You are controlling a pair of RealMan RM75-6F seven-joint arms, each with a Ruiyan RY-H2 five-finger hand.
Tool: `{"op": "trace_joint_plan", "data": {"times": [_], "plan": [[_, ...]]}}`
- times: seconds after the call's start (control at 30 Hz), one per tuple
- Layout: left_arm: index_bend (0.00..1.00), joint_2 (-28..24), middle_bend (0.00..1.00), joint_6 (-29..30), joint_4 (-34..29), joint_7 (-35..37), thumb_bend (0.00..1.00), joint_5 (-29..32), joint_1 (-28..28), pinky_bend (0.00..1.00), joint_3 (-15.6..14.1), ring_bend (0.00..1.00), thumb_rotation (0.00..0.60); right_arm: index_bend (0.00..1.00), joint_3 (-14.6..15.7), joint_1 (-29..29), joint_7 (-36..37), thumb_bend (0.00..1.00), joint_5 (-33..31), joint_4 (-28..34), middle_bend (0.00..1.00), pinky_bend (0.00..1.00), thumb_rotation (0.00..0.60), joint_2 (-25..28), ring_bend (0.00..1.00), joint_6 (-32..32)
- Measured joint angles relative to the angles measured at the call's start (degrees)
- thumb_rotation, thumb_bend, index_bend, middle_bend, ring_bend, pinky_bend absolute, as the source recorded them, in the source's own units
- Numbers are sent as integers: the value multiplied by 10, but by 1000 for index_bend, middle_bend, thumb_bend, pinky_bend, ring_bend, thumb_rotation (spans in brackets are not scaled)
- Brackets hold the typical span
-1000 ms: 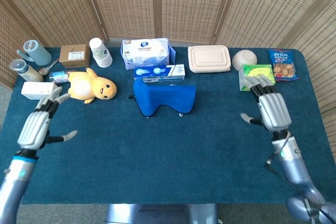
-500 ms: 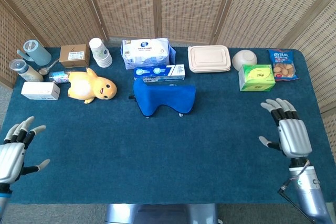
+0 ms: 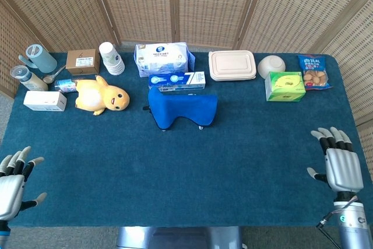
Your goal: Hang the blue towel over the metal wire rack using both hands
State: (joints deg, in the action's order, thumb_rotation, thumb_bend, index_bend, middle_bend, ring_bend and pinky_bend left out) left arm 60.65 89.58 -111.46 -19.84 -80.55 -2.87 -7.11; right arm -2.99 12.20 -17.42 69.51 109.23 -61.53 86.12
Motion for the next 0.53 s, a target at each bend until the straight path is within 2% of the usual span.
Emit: {"op": "trace_joint_plan", "data": {"times": [0.17,0.53], "plan": [[231,7,47,-11,-3,-21,162,4,-1,0,8,0,600,222,1,-14,-30,9,-15,-8,183,108,600,-9,83,7],[240,2,65,-4,-20,-33,164,-12,6,0,16,0,600,230,0,-33,1,13,10,-28,186,100,600,-18,83,13]]}}
